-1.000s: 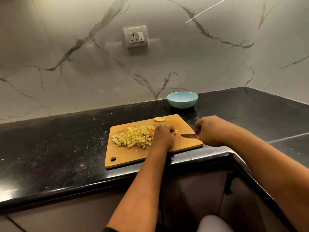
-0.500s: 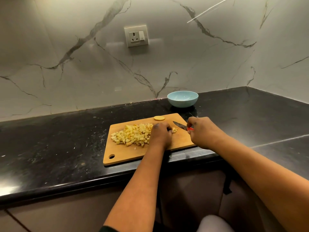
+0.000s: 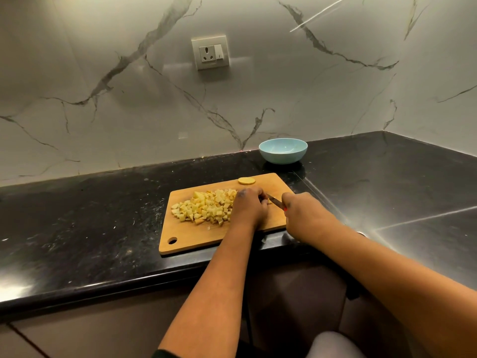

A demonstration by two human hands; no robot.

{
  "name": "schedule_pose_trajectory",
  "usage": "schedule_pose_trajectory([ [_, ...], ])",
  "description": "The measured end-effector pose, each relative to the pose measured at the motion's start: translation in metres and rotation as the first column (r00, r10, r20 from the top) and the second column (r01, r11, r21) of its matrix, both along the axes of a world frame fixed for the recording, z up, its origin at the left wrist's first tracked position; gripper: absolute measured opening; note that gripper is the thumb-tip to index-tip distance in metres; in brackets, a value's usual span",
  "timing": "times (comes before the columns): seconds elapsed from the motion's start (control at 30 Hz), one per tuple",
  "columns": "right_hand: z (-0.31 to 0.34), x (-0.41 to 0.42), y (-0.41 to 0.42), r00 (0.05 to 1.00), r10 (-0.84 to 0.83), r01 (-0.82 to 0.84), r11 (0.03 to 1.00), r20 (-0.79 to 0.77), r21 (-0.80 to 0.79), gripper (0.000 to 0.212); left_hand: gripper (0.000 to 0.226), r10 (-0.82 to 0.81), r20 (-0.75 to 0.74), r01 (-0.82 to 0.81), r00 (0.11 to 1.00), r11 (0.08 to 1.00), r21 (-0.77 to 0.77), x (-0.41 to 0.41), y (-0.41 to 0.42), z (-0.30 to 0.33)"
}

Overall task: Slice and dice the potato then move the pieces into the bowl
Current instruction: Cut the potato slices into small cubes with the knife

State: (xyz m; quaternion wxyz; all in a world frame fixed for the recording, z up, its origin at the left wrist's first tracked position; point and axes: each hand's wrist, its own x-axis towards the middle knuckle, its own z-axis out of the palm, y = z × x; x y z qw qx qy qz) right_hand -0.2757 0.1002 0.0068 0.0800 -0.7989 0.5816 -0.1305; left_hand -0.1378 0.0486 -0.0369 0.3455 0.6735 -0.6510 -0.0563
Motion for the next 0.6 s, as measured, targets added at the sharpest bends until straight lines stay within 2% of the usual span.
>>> schedule_pose_trajectory([
  [0.2,-0.002,0.003,0.000,1.000,0.016,-0.016,1.000,0.007,0.016,0.017,0.015,0.019,-0.018,-0.019,1.000,1.000,0.014,0.000,-0.003,0.001],
  [0.3,0.016,-0.001,-0.003,0.994,0.026,-0.021,0.998,-0.104,0.055,0.017,0.015,0.011,-0.016,-0.011,1.000,1.000,0.017,-0.001,-0.001,0.000],
  [0.47,0.046,-0.014,0.002,0.966,0.027,-0.007,0.997,-0.256,0.077,0.036,0.014,-0.013,-0.023,0.013,1.000,1.000,-0.016,-0.001,0.002,0.000],
  [0.6,0.059,-0.033,0.007,0.981,0.074,-0.054,0.992,-0.182,0.110,0.028,0.013,-0.032,0.020,0.033,0.999,0.999,-0.042,-0.003,0.005,0.001],
])
